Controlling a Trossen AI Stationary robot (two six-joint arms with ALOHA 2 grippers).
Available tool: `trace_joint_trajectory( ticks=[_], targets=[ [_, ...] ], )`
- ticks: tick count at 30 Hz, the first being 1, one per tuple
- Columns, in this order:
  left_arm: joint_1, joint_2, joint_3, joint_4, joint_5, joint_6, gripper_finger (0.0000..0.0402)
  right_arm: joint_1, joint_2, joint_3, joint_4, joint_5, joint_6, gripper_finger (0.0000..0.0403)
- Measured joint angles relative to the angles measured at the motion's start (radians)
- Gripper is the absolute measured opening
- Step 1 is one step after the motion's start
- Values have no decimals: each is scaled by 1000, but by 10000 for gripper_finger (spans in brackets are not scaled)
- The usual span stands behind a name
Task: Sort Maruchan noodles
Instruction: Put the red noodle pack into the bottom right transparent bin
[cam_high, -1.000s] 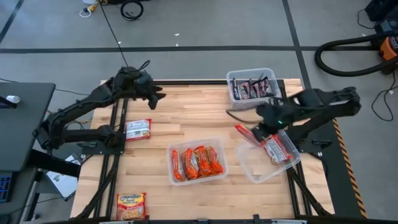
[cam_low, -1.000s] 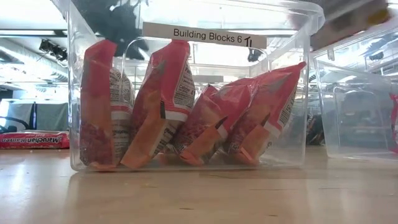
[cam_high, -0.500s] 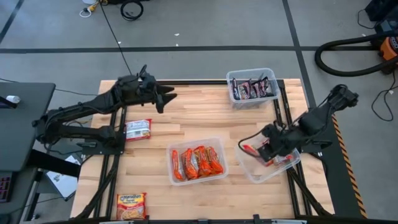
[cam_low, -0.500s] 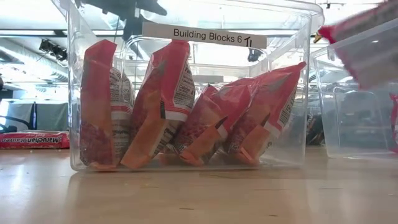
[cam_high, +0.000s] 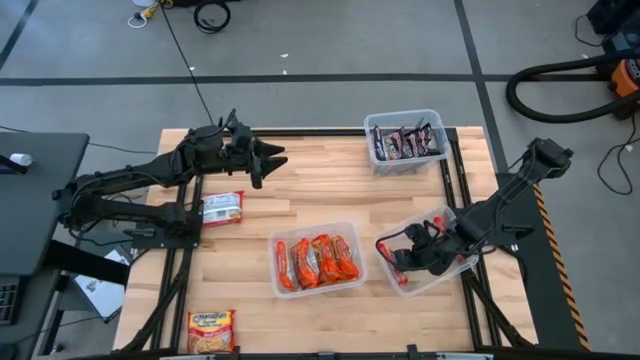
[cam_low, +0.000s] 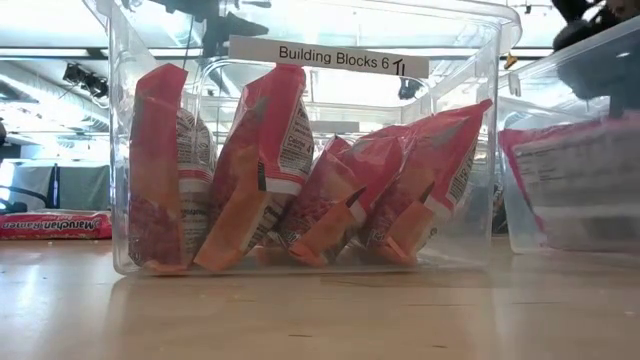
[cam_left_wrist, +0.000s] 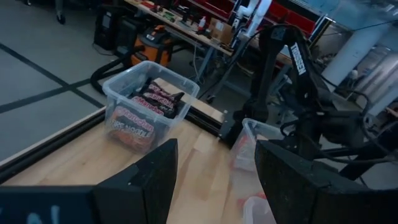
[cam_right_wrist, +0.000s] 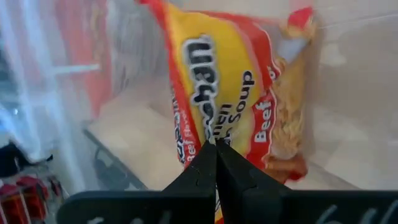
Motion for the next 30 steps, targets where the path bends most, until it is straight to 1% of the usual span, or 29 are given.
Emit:
trace_joint_trajectory(
  ticks=[3,7,11,16,19,22,26,28,30],
  targets=[
    [1,0,0,-3,1,-15,217,0,9,-31,18,27,47,4],
    [11,0,0,-34,38,-28,217,-4,13,-70,-4,53,115,5],
    [17,0,0,-129,44,-38,217,-24,14,-76,-6,55,103,21],
    [-17,0,0,-328,70,-45,217,-61,13,-76,31,38,14,46],
    [-57,0,0,-443,67,-55,217,-81,9,-76,42,-3,-23,52],
    [-99,0,0,-532,33,-82,217,-99,-14,-67,36,-62,-87,55],
    [-151,0,0,-632,-22,-102,217,-132,-33,-32,-24,-116,-251,60],
    [-171,0,0,-674,-44,-104,217,-146,-22,4,-76,-137,-322,62],
    [-180,0,0,-708,-60,-124,217,-155,8,40,-127,-173,-360,62]
  ],
)
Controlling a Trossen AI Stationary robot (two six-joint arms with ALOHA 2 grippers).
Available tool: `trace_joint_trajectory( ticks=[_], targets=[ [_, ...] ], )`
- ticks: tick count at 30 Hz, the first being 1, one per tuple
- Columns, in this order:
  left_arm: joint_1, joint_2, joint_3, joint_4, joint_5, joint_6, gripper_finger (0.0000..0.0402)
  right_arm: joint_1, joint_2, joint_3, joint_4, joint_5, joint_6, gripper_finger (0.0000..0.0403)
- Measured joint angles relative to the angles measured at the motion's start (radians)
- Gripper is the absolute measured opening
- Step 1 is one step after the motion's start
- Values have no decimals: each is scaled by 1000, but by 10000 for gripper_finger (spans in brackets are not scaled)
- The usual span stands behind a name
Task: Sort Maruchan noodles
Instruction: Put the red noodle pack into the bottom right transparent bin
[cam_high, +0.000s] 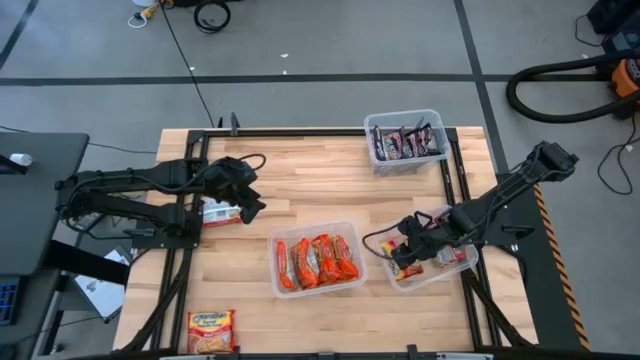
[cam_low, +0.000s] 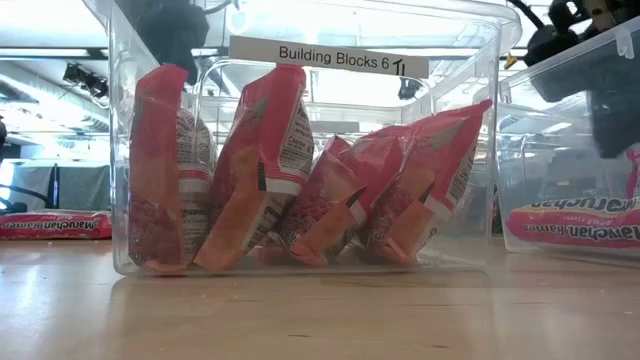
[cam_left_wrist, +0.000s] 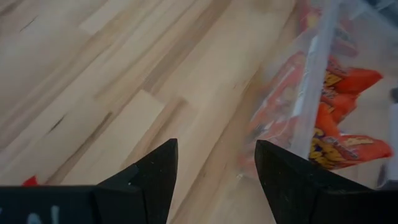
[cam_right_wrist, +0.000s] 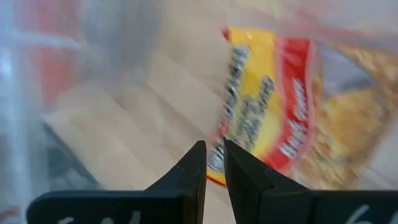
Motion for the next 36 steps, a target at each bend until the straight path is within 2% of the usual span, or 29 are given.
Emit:
trace_joint_trajectory(
  ticks=[3,7,12,18,23,28,34,36],
  targets=[
    [-2,0,0,-23,-11,-17,217,-4,66,48,-60,-44,2,62],
    [-2,0,0,-21,-12,-22,217,-4,155,71,-61,-46,57,72],
    [-2,0,0,-19,-12,-18,217,-18,232,77,-51,-46,77,116],
    [-2,0,0,-21,-12,0,217,-25,251,72,-70,-9,43,183],
    [-2,0,0,-21,-12,1,217,-31,258,75,-130,-13,45,199],
    [-2,0,0,-24,-12,2,217,-31,282,76,-195,-14,54,154],
    [-2,0,0,-27,-12,10,217,-32,279,74,-215,-14,75,29],
    [-2,0,0,-27,-12,14,217,-32,259,72,-209,-14,77,11]
  ],
)
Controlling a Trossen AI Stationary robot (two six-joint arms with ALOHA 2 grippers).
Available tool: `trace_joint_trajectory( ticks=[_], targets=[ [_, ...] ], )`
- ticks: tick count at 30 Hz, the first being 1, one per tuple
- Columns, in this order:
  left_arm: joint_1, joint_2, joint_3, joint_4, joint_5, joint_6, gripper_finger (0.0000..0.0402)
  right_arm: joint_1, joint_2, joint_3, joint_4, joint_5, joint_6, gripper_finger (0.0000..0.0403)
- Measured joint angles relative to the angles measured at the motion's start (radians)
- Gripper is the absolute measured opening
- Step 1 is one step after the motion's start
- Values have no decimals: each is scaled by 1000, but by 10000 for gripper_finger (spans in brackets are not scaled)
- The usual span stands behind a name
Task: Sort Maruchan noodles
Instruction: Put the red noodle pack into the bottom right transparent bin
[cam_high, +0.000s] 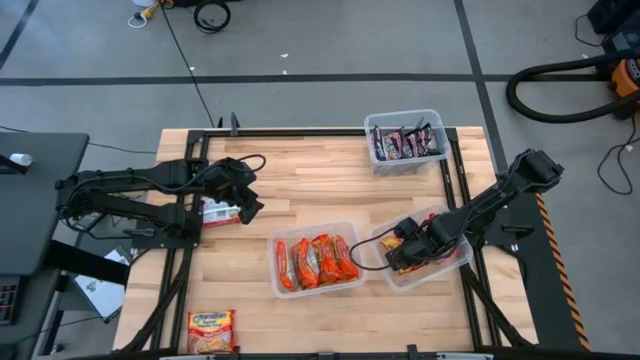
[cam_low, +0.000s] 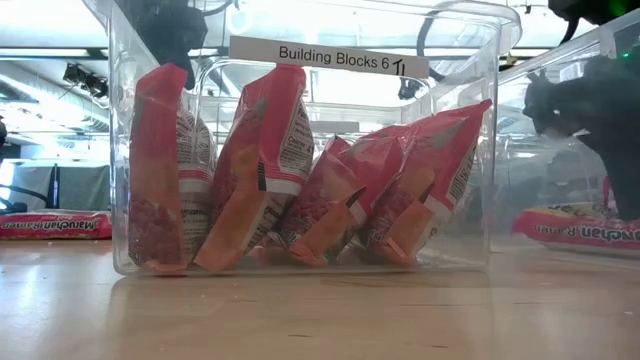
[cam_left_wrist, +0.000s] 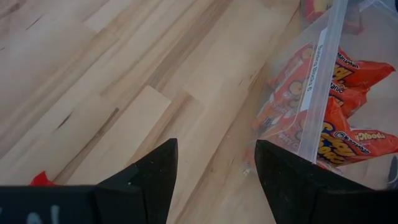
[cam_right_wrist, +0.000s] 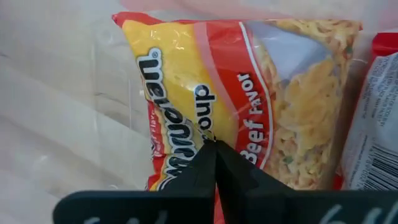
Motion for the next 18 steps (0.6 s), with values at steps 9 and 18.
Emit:
trace_joint_trajectory(
  ticks=[9,18],
  targets=[
    [0,0,0,1,0,12,217,19,-265,13,19,0,-3,7],
    [0,0,0,2,0,12,217,43,-521,-101,190,83,-27,4]
  ],
)
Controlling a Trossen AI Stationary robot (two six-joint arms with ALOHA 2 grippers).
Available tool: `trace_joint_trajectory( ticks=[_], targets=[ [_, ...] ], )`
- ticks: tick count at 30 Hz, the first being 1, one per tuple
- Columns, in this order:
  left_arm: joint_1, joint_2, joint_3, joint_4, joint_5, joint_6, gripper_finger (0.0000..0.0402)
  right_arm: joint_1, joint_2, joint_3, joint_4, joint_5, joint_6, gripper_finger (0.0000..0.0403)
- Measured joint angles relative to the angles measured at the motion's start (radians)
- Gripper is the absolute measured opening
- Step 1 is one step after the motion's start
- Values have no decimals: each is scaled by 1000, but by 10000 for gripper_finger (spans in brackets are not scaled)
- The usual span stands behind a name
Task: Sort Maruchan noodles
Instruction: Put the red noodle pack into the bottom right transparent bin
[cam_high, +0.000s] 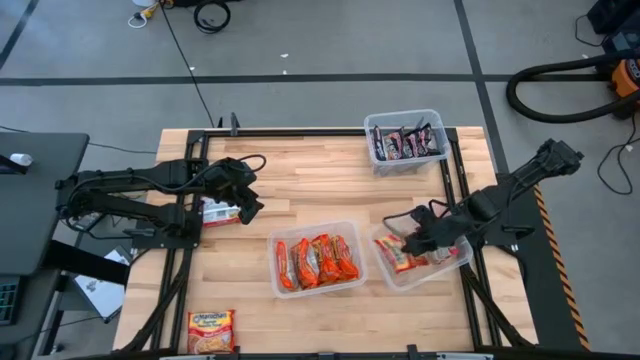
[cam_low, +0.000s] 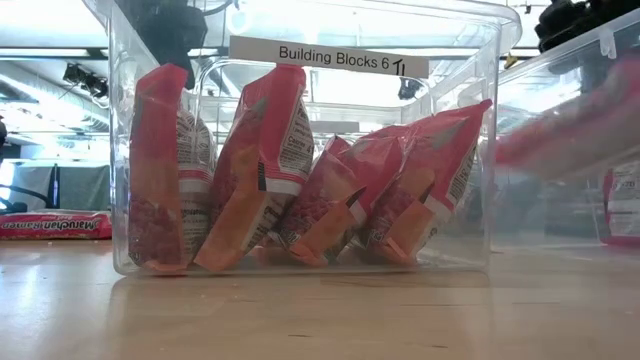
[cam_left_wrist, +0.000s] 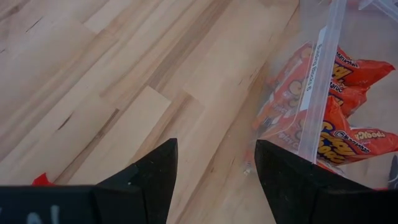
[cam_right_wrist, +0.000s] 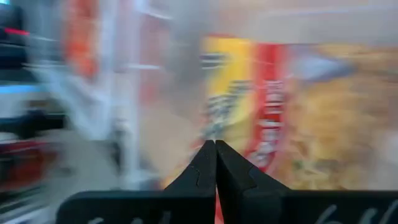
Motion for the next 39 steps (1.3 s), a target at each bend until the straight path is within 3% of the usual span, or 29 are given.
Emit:
trace_joint_trajectory(
  ticks=[6,11,17,23,27,29,32,39],
  targets=[
    [0,0,0,1,5,-7,217,0,-65,-235,409,50,46,3],
    [0,0,0,0,26,-27,217,0,-50,-297,432,71,44,2],
    [0,0,0,4,26,-45,217,-3,25,-99,113,61,-100,2],
    [0,0,0,36,26,-32,217,-2,236,160,-252,5,-241,2],
    [0,0,0,37,26,-28,217,-17,390,280,-424,-47,-11,8],
    [0,0,0,37,26,-27,217,-25,449,305,-435,-106,62,20],
    [0,0,0,37,26,-19,217,-21,513,312,-401,-129,33,55],
    [17,0,0,37,26,21,217,-30,584,311,-284,-180,-101,182]
  ],
)
